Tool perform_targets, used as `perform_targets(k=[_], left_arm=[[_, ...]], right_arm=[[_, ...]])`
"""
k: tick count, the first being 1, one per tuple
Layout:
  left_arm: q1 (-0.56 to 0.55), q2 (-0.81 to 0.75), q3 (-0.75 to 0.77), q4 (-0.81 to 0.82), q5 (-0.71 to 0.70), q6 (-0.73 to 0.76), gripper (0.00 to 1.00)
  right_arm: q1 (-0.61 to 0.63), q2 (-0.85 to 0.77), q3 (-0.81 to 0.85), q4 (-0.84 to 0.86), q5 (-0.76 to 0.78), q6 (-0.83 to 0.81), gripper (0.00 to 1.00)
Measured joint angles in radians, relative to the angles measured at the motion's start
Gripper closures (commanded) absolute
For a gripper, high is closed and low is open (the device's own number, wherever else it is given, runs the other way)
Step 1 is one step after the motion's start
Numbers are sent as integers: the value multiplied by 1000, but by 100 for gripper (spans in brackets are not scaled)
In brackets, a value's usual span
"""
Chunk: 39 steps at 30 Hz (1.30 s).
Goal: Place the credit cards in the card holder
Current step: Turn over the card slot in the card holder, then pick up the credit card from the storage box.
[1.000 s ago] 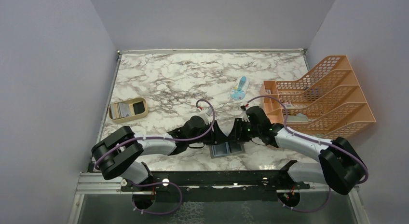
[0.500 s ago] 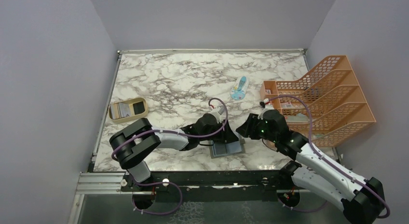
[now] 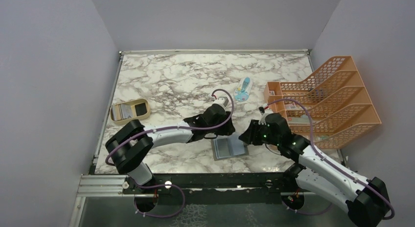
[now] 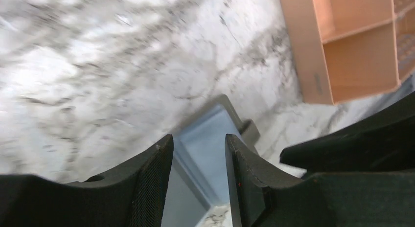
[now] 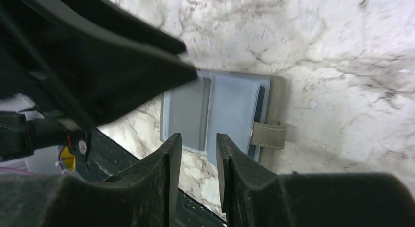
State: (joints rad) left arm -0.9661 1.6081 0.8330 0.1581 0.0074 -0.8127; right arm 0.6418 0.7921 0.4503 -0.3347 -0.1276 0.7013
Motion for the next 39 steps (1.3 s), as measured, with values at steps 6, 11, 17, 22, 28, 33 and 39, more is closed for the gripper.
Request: perform_targets(k=[6, 11, 17, 22, 28, 33, 39], left_arm=[[120, -111, 100, -252, -136, 136, 54], [332, -219, 101, -401, -224, 240, 53], [583, -313, 100, -524, -314, 362, 52], [767, -344, 105, -582, -367, 468, 50], [929, -307, 153, -610, -388, 561, 50], [1051, -211, 217, -608, -404, 627, 50], [1134, -117, 237, -607, -425, 679, 50]], right_arm=[[0, 162, -44, 87, -113, -23, 70], [0, 289, -54, 139, -150, -48, 71], [0, 352, -54, 163, -150, -79, 71], [0, 335, -53, 174, -171, -111, 68], [0, 288, -18, 165, -187, -135, 66], [0, 273, 22, 164, -204, -142, 66], [0, 270, 24, 163, -211, -142, 66]])
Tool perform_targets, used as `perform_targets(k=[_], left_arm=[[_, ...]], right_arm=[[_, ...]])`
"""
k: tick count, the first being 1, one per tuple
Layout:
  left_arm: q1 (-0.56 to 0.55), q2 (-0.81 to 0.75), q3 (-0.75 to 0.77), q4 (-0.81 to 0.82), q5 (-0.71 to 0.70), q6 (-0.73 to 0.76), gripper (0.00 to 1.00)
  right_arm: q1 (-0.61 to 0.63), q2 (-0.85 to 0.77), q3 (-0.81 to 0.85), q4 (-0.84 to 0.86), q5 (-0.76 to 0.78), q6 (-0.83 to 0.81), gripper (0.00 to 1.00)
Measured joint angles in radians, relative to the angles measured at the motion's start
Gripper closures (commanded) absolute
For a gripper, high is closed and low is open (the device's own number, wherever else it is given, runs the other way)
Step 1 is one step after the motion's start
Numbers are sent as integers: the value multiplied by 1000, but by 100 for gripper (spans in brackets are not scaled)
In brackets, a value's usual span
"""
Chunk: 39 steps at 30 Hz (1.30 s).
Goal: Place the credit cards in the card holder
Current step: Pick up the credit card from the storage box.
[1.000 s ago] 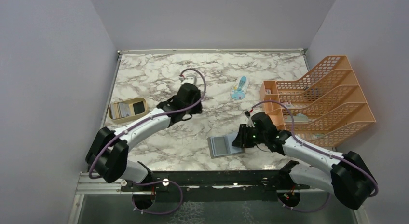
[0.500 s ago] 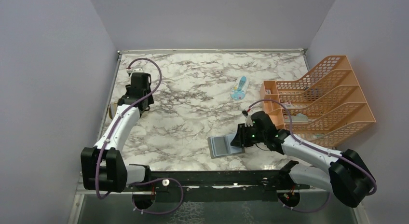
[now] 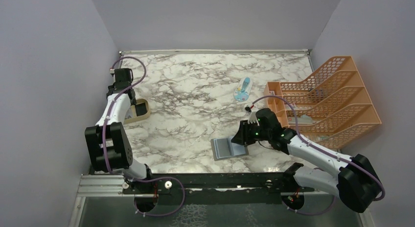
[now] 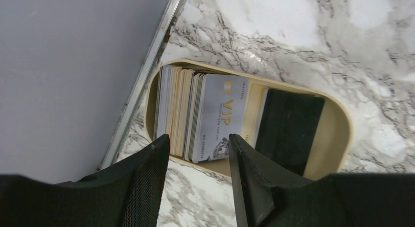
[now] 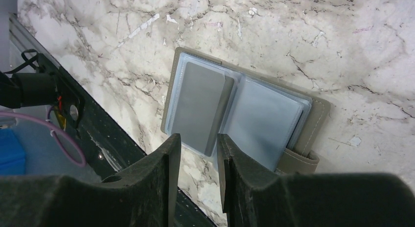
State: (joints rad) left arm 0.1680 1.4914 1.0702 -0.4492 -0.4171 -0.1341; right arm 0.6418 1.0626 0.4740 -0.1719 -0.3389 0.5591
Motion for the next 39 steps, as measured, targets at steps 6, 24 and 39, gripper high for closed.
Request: perform_targets(k=[6, 24, 39], left_arm=[[37, 71, 3, 2, 2, 26, 50], [48, 239, 84, 10, 4, 61, 59], [48, 263, 103, -6, -15, 66, 75]], right_arm=[[0, 0, 0, 0, 0, -6, 66], [0, 5, 15, 0, 0, -15, 66], [0, 6, 15, 0, 8, -24, 66]])
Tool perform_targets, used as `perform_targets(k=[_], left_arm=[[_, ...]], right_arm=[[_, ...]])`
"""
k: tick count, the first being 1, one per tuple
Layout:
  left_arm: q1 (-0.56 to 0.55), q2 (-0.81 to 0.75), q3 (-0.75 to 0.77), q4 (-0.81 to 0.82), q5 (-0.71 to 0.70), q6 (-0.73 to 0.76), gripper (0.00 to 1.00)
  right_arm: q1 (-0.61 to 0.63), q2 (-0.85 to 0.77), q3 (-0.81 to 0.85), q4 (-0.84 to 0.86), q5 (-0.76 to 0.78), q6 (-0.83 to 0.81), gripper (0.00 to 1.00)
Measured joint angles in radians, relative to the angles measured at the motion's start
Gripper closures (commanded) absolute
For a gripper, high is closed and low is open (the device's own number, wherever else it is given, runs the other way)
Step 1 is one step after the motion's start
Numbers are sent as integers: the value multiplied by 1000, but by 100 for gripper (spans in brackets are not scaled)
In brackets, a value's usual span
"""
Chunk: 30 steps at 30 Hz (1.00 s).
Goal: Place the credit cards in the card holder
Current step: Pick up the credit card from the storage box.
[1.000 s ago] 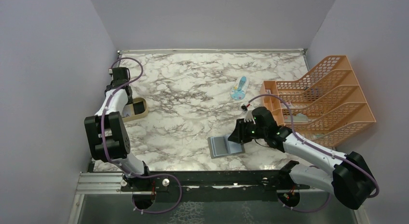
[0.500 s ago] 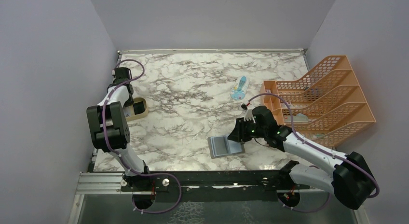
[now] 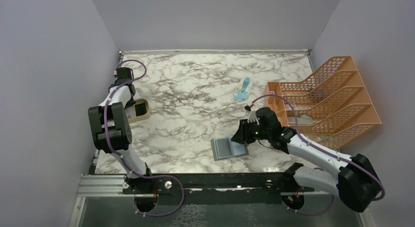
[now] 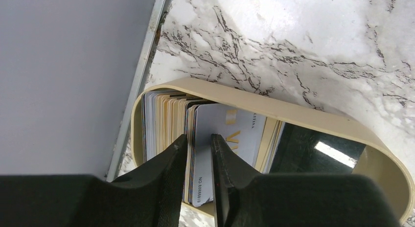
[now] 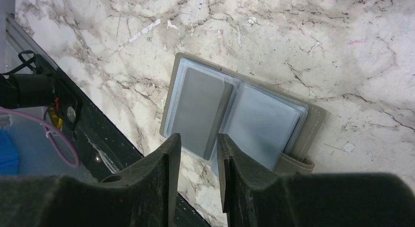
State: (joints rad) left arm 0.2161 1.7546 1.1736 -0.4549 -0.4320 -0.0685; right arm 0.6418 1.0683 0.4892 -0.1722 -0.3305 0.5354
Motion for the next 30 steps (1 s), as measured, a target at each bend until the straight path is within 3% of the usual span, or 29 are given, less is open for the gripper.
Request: perform_targets(k=[4, 11, 18, 30], left_arm=[[0, 0, 11, -11, -8, 0, 79], [0, 0, 24, -32, -11, -2, 100], [0, -17, 45, -60, 14, -22, 100], [0, -232, 41, -105, 188, -121, 100]], right_arm=[[0, 0, 0, 0, 0, -2, 66], [0, 0, 0, 0, 1, -3, 66], [0, 0, 8, -11, 2, -2, 66], [0, -5, 17, -71, 16, 4, 66]])
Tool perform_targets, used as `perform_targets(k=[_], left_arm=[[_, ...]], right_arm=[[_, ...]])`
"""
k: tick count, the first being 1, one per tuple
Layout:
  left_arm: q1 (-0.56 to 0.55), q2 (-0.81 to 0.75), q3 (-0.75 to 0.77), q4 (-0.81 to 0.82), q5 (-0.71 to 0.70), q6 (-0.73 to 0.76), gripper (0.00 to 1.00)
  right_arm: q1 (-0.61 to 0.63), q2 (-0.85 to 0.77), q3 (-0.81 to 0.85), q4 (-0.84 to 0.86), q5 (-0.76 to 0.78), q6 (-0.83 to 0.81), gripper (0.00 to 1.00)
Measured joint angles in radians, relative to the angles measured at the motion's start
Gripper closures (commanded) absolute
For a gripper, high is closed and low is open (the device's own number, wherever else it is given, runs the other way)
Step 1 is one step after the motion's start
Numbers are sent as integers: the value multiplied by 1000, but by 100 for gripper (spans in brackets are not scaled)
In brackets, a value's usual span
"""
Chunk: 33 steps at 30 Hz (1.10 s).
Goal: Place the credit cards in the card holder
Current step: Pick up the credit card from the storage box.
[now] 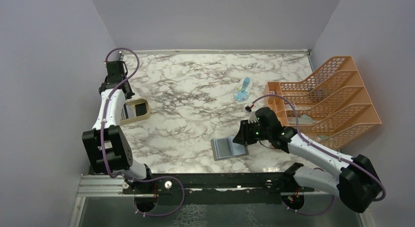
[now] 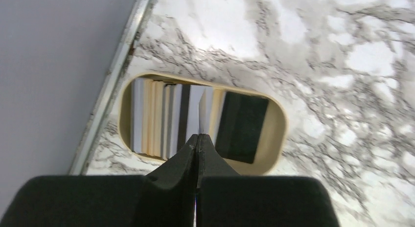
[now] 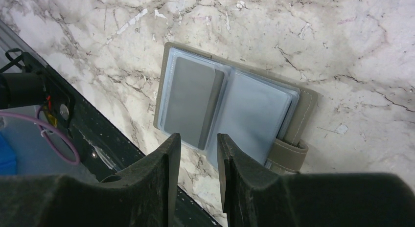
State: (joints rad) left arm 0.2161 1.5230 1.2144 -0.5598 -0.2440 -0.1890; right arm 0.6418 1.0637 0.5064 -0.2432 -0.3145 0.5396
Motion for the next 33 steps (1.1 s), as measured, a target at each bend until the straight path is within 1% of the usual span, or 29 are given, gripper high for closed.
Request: perform_targets(k=[7, 13, 17, 22, 26, 30, 33], left_arm=[[0, -135, -62, 2, 172, -54, 100], [0, -233, -105, 14, 386, -106, 100], [-17, -263, -122, 36, 529, -147, 100], [-78, -299, -195, 88, 671, -202, 100], [-137, -342, -272, 127, 768, -256, 100], [-206, -386, -328, 174, 821, -315, 100], [-298, -426, -389, 236, 844, -381, 100]], right_arm=[[0, -18, 42, -62, 31, 6, 66], [0, -35, 58, -115, 77, 29, 66], [0, -61, 58, -162, 131, 56, 66], [0, -82, 56, -193, 166, 84, 66], [0, -57, 35, -201, 165, 104, 66], [0, 2, 10, -199, 163, 126, 67], [0, 40, -5, -195, 153, 142, 71]])
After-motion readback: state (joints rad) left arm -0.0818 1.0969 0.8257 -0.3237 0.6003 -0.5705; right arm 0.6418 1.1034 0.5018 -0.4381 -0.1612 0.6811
